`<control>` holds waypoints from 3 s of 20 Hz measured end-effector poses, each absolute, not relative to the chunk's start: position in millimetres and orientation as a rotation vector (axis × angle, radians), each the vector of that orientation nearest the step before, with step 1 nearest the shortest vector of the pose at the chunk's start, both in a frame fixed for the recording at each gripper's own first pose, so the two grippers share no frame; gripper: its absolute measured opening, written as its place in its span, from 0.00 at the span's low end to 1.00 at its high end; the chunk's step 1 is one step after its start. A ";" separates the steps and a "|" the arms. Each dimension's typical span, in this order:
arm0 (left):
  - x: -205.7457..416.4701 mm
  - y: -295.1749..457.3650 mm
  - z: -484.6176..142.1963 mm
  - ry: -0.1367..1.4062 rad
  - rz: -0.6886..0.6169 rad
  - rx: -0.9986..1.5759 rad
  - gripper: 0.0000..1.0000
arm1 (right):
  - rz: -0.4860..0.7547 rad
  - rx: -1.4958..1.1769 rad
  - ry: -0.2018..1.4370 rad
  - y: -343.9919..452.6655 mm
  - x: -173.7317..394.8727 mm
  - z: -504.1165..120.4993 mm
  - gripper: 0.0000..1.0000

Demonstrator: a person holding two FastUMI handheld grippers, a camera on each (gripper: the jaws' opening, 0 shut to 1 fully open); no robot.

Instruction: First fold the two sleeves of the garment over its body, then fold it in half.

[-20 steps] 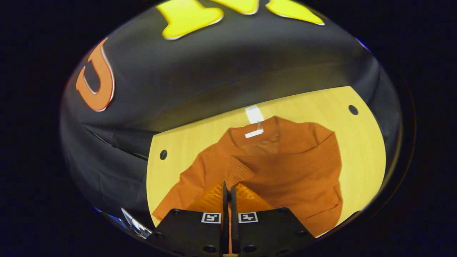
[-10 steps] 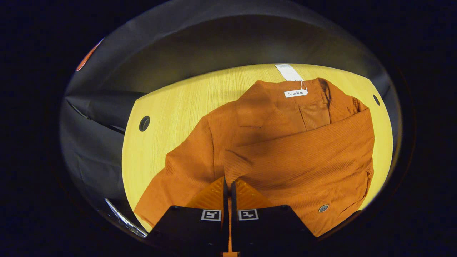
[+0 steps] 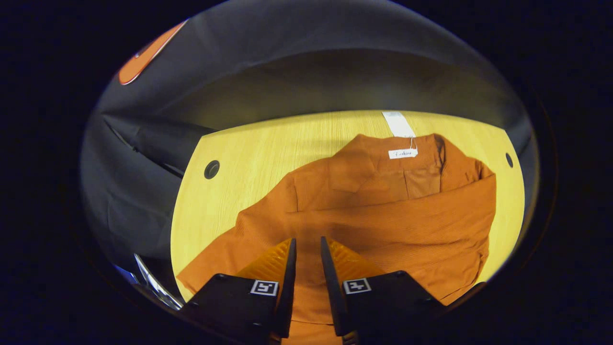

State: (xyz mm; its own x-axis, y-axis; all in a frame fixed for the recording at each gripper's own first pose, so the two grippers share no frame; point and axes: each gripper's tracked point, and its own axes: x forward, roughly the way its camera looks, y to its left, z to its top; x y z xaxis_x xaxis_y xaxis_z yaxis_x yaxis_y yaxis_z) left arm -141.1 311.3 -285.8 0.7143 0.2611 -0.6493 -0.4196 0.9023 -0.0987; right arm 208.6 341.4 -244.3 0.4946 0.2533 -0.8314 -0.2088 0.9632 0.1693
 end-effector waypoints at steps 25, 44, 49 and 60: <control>-25.2 368.1 -324.7 1.204 0.472 -0.741 0.71 | 0.091 -0.081 0.771 -47.8 -33.6 -185.9 0.96; -16.3 350.4 -319.2 1.403 0.544 -0.677 0.08 | -0.066 0.027 0.763 -136.4 -91.1 -179.9 0.96; 21.0 323.7 -266.3 1.302 0.491 -0.667 0.03 | -0.044 0.038 0.777 -146.1 -89.7 -192.6 0.96; 138.9 157.1 -154.6 1.176 0.284 -0.433 0.03 | -0.016 0.109 0.760 -207.3 -67.0 -203.1 0.96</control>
